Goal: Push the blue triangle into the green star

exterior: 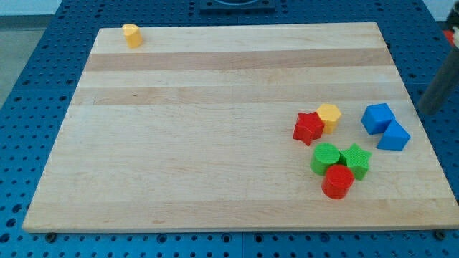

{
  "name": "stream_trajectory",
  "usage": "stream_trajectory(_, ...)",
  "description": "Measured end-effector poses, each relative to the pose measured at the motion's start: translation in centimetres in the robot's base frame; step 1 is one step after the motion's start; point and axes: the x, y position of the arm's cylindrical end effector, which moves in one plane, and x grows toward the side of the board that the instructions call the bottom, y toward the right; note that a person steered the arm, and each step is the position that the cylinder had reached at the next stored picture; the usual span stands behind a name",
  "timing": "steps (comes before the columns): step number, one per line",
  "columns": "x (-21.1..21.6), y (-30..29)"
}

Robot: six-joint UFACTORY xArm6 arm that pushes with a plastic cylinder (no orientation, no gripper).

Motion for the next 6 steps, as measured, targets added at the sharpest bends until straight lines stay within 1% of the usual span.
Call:
stream_trajectory(1,2.6,-0.9)
stream_trajectory(2,3.9,-3.5)
stream_trajectory(3,4.4,-7.9)
stream_trajectory(4,4.4,-11.0)
stream_trajectory(5,4.4,-11.3)
stream_trajectory(6,4.8,-9.7)
